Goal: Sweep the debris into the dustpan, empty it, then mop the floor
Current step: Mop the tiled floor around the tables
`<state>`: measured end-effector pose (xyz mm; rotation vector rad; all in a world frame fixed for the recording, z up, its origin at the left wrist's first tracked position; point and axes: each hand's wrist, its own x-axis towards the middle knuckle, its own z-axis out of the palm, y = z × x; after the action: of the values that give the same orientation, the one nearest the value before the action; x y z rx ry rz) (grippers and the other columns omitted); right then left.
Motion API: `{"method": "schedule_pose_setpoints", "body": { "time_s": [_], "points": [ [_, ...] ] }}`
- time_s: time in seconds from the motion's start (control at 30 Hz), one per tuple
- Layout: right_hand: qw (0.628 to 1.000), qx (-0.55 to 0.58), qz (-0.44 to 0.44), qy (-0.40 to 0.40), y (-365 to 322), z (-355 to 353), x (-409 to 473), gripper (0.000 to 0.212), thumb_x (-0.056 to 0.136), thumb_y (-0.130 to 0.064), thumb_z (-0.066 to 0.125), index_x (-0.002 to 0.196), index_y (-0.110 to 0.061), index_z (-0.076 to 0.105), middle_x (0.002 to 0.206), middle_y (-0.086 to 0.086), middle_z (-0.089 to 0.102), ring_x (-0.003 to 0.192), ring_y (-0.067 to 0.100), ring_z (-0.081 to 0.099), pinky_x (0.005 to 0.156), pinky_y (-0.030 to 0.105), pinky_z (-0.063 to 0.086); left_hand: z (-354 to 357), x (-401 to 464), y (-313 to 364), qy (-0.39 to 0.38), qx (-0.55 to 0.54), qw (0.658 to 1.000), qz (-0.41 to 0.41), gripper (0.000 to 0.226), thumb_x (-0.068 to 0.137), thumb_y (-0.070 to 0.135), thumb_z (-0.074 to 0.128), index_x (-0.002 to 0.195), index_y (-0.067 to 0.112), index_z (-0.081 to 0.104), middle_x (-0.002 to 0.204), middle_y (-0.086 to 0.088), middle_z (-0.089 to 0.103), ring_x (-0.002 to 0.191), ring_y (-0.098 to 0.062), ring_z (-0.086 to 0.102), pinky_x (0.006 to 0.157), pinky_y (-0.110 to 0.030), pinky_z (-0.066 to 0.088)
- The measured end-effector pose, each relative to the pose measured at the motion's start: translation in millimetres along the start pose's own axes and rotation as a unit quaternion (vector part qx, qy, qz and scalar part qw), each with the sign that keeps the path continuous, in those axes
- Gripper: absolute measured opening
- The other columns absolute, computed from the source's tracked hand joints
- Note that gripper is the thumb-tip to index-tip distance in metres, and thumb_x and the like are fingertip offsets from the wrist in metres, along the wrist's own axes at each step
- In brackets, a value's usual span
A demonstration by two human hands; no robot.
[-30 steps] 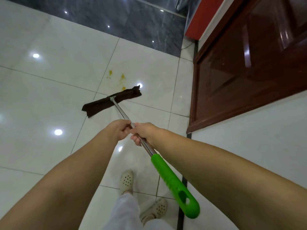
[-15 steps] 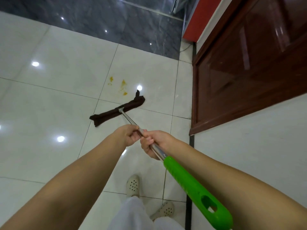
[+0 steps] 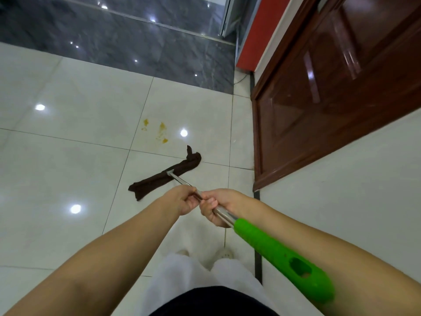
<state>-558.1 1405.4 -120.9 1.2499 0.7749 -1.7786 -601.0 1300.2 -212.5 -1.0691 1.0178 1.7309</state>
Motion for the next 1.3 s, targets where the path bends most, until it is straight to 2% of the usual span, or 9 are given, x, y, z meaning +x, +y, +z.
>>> {"method": "schedule_pose_setpoints", "body": {
  "time_s": [0.03, 0.1, 0.17, 0.37, 0.43, 0.5, 0.63, 0.9, 1.3],
  "points": [
    [1.000, -0.005, 0.003, 0.002, -3.6, -0.7, 1.2, 0.030, 0.101, -0.014, 0.046, 0.073, -0.005, 0.047, 0.039, 0.002, 0.038, 0.021, 0.006, 0.034, 0.026, 0.009, 0.031, 2.8, 1.5, 0.9, -0.005, -0.005, 1.000, 0.002, 0.028, 0.099, -0.002, 0.034, 0.074, -0.002, 0.047, 0.069, -0.014, 0.051, 0.062, -0.019, 0.052, 0.054, -0.025, 0.056],
    [1.000, -0.015, 0.006, 0.008, -11.9, 0.8, 4.8, 0.028, 0.100, -0.013, 0.048, 0.073, -0.006, 0.047, 0.040, 0.002, 0.037, 0.022, 0.006, 0.035, 0.025, 0.010, 0.031, 7.9, 5.1, 5.3, -0.008, -0.004, 1.000, 0.012, 0.031, 0.099, -0.002, 0.032, 0.072, -0.002, 0.046, 0.059, -0.015, 0.056, 0.062, -0.020, 0.052, 0.079, -0.027, 0.048],
    [0.999, -0.032, 0.003, 0.010, -22.3, 4.4, 10.3, 0.027, 0.100, -0.012, 0.048, 0.073, -0.006, 0.047, 0.038, 0.003, 0.038, 0.021, 0.006, 0.035, 0.025, 0.010, 0.030, 11.3, 10.2, 13.9, -0.002, -0.003, 1.000, 0.022, 0.033, 0.099, -0.002, 0.032, 0.070, -0.002, 0.046, 0.044, -0.014, 0.056, 0.060, -0.020, 0.052, 0.085, -0.027, 0.043],
    [0.996, -0.086, 0.004, 0.005, -68.8, 18.6, 26.4, 0.027, 0.099, -0.010, 0.045, 0.072, -0.006, 0.045, 0.034, 0.002, 0.037, 0.020, 0.006, 0.033, 0.024, 0.010, 0.029, 26.1, 26.5, 51.4, 0.022, -0.037, 0.998, 0.041, 0.032, 0.099, 0.000, 0.033, 0.068, 0.001, 0.044, 0.030, -0.010, 0.050, 0.038, -0.019, 0.056, 0.072, -0.018, 0.048],
    [0.995, -0.104, 0.010, 0.000, -92.1, 20.5, 30.5, 0.028, 0.098, -0.010, 0.046, 0.071, -0.007, 0.045, 0.034, 0.002, 0.037, 0.020, 0.006, 0.033, 0.024, 0.010, 0.028, 36.6, 34.7, 67.5, 0.030, -0.053, 0.997, 0.049, 0.031, 0.098, -0.002, 0.034, 0.068, 0.001, 0.042, 0.029, -0.010, 0.048, 0.026, -0.018, 0.053, 0.049, -0.016, 0.051],
    [0.993, -0.116, 0.018, -0.001, -118.1, 22.3, 34.2, 0.029, 0.098, -0.009, 0.046, 0.069, -0.007, 0.045, 0.034, 0.002, 0.038, 0.020, 0.006, 0.032, 0.024, 0.010, 0.028, 48.9, 43.3, 84.6, 0.040, -0.061, 0.996, 0.061, 0.029, 0.097, -0.003, 0.034, 0.069, 0.000, 0.042, 0.029, -0.011, 0.048, 0.024, -0.017, 0.053, 0.029, -0.018, 0.045],
    [0.990, -0.131, 0.042, -0.012, -184.4, 22.7, 42.2, 0.029, 0.098, -0.011, 0.048, 0.069, -0.007, 0.046, 0.035, 0.002, 0.038, 0.021, 0.006, 0.032, 0.024, 0.011, 0.029, 84.1, 65.5, 123.7, 0.063, -0.078, 0.992, 0.077, 0.027, 0.098, -0.002, 0.035, 0.072, -0.004, 0.044, 0.032, -0.013, 0.052, 0.026, -0.019, 0.056, 0.027, -0.023, 0.045],
    [0.982, -0.155, 0.091, -0.047, -294.2, 24.4, 44.3, 0.029, 0.098, -0.013, 0.048, 0.071, -0.004, 0.048, 0.036, 0.005, 0.042, 0.020, 0.006, 0.034, 0.024, 0.011, 0.030, 143.4, 104.9, 183.9, 0.106, -0.100, 0.985, 0.090, 0.029, 0.099, 0.003, 0.038, 0.070, 0.002, 0.045, 0.036, -0.010, 0.050, 0.022, -0.014, 0.049, 0.027, -0.017, 0.040],
    [0.979, -0.170, 0.080, -0.073, -355.1, 22.2, 55.3, 0.030, 0.100, -0.009, 0.042, 0.071, -0.004, 0.045, 0.035, 0.005, 0.043, 0.021, 0.006, 0.036, 0.024, 0.011, 0.030, 177.0, 131.1, 219.1, 0.120, -0.128, 0.979, 0.104, 0.029, 0.097, -0.002, 0.035, 0.068, 0.002, 0.041, 0.030, -0.010, 0.045, 0.020, -0.017, 0.048, 0.025, -0.017, 0.038]
  ]
}}
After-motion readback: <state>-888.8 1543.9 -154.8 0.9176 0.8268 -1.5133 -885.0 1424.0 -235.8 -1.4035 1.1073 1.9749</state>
